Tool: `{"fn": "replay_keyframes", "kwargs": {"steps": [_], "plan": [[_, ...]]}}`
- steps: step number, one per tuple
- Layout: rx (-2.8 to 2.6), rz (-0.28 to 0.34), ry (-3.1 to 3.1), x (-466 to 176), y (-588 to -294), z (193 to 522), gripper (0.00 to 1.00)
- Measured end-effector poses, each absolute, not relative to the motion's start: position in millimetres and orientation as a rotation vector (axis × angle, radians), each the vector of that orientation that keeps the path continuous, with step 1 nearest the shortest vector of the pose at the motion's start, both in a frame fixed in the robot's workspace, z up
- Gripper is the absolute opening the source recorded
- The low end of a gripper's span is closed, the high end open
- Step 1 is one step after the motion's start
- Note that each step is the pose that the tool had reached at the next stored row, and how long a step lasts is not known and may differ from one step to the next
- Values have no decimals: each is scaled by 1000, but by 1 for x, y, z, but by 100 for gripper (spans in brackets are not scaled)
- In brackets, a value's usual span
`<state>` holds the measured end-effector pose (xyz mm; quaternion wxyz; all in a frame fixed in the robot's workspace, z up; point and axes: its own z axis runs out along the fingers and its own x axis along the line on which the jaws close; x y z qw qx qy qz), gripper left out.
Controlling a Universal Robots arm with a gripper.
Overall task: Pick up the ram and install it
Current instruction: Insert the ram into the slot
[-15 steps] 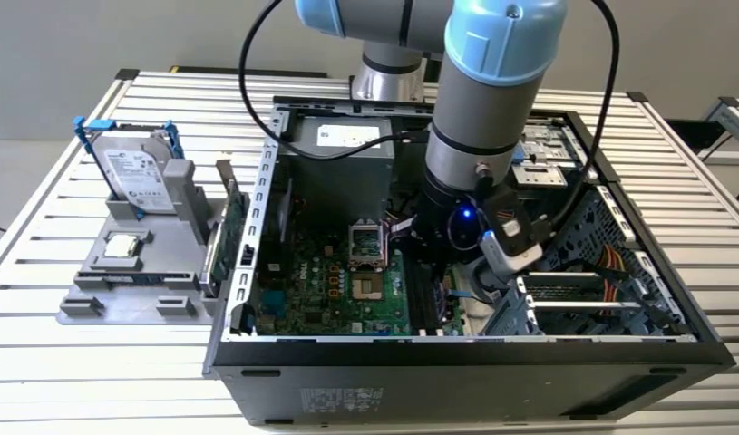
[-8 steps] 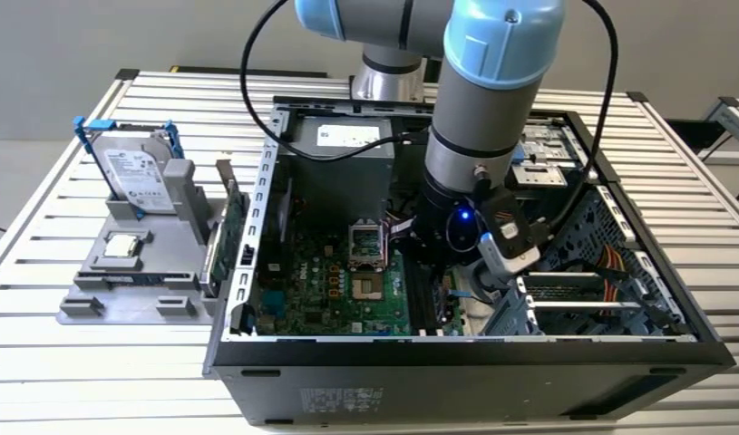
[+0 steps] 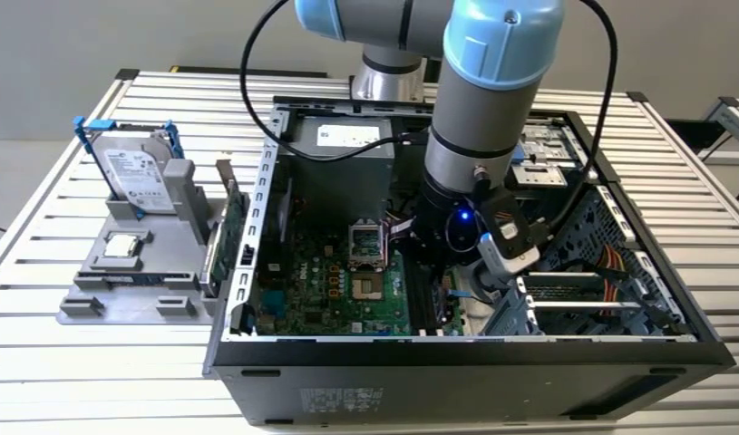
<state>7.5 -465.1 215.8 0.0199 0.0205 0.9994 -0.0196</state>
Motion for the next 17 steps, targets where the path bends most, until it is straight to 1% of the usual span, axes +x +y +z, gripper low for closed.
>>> {"fn": "replay_keyframes", "kwargs": {"steps": [17], "plan": [[52,-71,3103,7,-465,214,0]]}}
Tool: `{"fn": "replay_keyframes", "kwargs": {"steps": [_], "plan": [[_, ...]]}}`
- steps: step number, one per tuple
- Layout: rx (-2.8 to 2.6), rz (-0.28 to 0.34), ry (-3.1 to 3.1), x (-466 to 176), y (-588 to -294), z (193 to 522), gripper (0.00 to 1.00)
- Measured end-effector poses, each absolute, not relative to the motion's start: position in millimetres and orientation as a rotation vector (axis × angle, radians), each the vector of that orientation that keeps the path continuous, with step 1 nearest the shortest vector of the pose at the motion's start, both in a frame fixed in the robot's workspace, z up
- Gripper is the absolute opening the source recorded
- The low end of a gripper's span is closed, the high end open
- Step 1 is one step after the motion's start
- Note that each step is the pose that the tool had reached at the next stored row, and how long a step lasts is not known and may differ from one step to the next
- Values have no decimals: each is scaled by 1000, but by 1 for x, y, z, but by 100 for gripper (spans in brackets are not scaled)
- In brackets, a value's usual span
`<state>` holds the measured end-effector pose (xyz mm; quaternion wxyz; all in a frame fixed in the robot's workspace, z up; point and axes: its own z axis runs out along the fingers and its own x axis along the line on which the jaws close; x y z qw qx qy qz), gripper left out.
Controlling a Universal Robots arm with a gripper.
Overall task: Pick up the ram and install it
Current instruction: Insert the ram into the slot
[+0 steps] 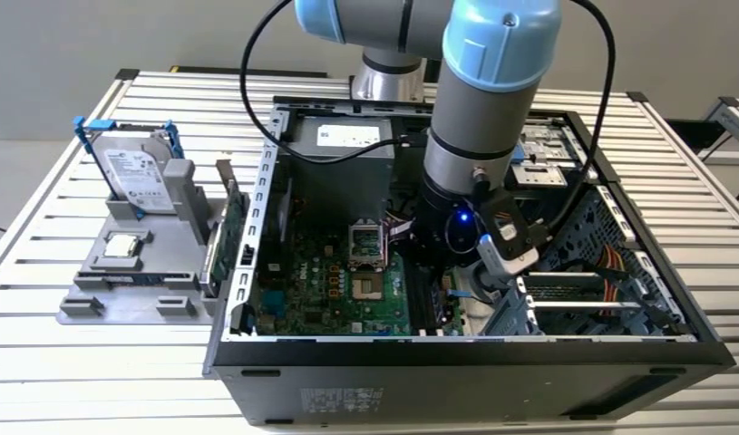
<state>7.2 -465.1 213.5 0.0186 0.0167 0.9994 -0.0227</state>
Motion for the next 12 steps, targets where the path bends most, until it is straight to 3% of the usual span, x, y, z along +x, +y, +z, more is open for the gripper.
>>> {"fn": "replay_keyframes", "kwargs": {"steps": [12], "plan": [[52,-70,3103,7,-465,213,0]]}}
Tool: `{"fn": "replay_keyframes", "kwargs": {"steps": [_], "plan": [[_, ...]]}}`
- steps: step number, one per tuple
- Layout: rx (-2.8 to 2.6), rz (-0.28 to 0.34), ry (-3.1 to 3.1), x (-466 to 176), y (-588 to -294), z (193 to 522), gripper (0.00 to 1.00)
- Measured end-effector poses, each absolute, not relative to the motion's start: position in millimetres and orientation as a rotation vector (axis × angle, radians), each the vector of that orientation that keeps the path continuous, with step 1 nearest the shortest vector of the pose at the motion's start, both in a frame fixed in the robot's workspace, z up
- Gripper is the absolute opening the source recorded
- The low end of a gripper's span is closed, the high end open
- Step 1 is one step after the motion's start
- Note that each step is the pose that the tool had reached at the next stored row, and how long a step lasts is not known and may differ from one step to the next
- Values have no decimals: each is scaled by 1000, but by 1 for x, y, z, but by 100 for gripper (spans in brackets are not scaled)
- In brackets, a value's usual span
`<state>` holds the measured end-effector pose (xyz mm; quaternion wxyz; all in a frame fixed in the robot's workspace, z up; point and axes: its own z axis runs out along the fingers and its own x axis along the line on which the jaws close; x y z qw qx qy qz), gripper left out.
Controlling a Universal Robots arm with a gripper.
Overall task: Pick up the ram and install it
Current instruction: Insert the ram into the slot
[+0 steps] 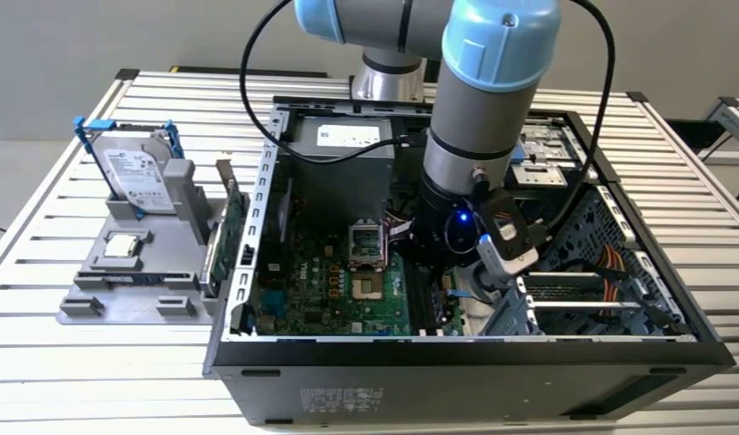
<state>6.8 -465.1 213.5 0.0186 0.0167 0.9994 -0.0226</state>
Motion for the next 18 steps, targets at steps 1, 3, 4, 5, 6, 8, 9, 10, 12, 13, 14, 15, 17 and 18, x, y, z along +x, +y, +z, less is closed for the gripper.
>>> {"fn": "replay_keyframes", "kwargs": {"steps": [1,3,4,5,6,8,9,10,12,13,14,15,17,18], "plan": [[52,-70,3103,7,-465,213,0],[52,-70,3103,7,-465,213,0],[51,-70,3103,7,-465,213,0],[48,-70,3103,7,-465,213,0],[43,-70,3103,7,-465,213,0],[34,-70,3103,7,-465,213,0],[28,-70,3103,7,-465,213,0],[23,-70,3103,7,-465,213,0],[23,-70,3103,7,-465,213,0],[22,-70,3103,7,-465,213,0],[22,-70,3103,7,-465,212,0],[22,-70,3103,7,-465,211,0],[22,-70,3103,7,-465,209,0],[22,-70,3103,7,-465,209,0]]}}
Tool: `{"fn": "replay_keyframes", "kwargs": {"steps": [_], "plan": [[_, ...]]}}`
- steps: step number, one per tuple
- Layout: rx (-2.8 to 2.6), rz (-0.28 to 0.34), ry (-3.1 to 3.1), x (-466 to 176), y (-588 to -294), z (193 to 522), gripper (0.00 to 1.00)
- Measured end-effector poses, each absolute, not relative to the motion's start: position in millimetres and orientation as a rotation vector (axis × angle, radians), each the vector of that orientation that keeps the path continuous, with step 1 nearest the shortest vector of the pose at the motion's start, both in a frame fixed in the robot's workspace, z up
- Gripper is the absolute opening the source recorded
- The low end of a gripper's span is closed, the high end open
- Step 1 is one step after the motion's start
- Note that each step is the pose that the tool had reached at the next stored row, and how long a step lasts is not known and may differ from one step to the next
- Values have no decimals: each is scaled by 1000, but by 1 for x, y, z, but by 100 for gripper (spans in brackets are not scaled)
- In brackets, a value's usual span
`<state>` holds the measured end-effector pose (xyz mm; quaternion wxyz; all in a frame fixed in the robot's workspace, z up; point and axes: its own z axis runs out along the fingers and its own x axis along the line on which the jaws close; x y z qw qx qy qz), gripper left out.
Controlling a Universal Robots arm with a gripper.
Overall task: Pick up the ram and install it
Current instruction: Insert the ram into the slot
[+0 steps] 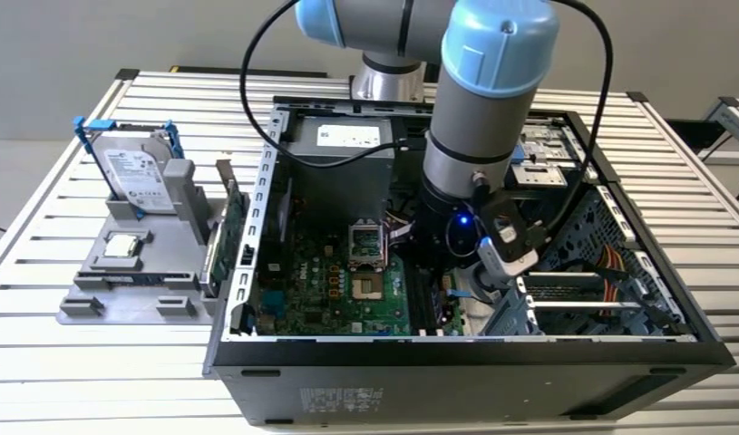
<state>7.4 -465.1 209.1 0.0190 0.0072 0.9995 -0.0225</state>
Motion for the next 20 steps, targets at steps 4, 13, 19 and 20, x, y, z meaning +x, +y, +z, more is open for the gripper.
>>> {"fn": "replay_keyframes", "kwargs": {"steps": [4,13,19,20], "plan": [[22,-70,3103,7,-465,208,0],[22,-70,3103,7,-465,206,100],[22,-70,3103,7,-465,206,100],[22,-70,3103,7,-465,206,100]]}}
